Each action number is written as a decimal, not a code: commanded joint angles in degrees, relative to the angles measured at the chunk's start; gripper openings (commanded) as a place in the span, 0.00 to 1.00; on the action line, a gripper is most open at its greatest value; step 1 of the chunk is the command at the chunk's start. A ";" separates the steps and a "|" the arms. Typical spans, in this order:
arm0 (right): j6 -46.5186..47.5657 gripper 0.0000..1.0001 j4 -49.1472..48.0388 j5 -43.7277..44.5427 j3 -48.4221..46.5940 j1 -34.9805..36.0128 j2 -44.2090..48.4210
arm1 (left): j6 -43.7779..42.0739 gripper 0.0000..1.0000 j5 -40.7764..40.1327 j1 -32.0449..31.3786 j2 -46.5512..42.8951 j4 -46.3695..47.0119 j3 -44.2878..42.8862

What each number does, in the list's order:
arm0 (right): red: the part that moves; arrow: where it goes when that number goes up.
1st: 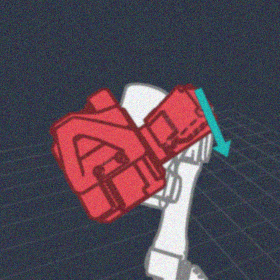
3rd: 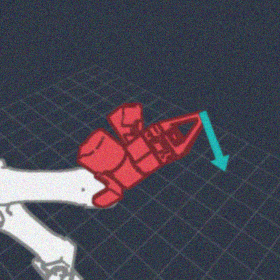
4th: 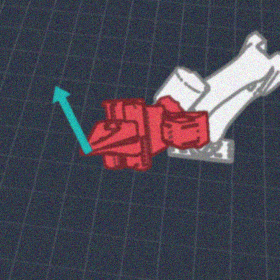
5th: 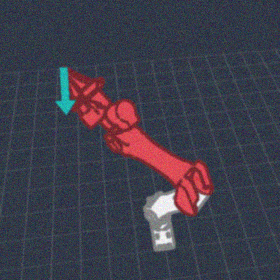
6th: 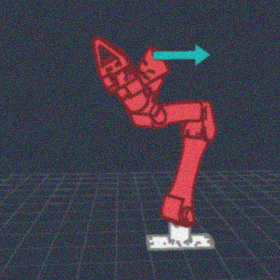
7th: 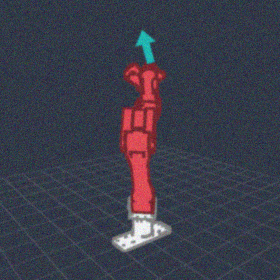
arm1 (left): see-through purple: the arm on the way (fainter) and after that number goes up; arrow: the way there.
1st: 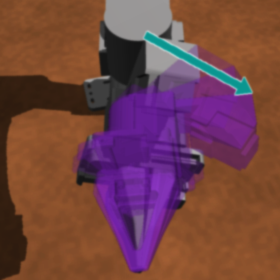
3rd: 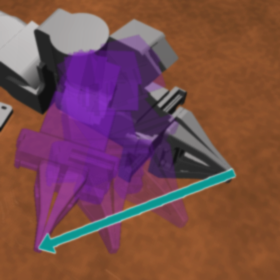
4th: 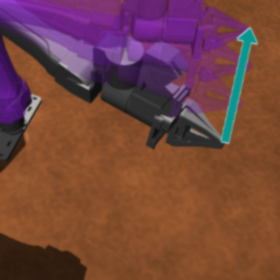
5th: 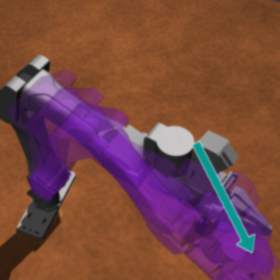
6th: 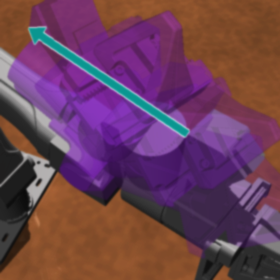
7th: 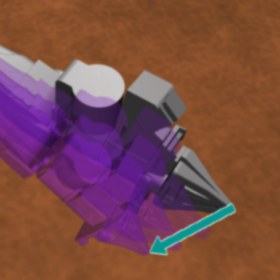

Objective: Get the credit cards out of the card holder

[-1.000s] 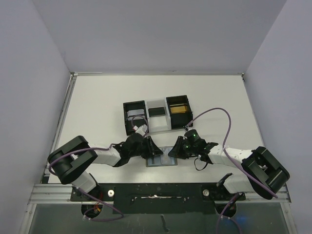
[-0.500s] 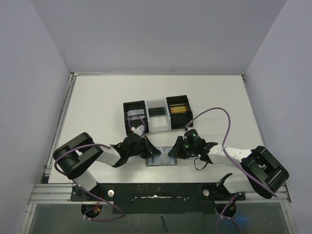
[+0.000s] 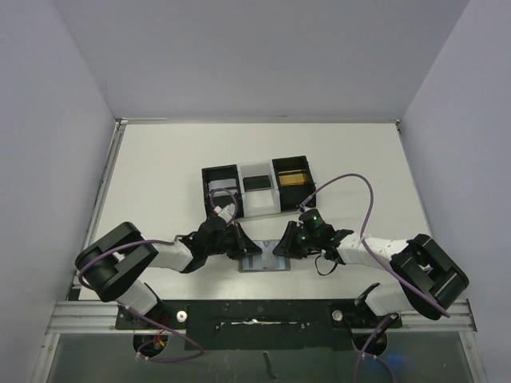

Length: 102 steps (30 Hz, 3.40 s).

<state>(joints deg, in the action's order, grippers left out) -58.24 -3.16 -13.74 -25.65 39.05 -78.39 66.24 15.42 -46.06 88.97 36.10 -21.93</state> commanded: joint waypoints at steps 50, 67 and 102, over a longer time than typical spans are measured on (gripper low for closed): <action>6.19 0.20 16.72 3.99 -13.63 1.05 4.34 | -9.10 0.00 0.36 1.42 -3.13 -15.56 -5.35; 0.15 0.22 9.00 3.00 -6.29 3.61 -6.51 | -4.14 0.20 7.68 1.77 -0.46 -2.68 -3.69; 3.41 0.24 11.38 7.41 -18.62 8.68 -5.55 | -16.32 0.00 -1.68 9.27 -26.54 -36.83 -4.96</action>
<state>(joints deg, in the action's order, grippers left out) -53.17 10.13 -5.28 -42.92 47.09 -80.62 50.17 14.61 -37.39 64.10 -1.98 -26.39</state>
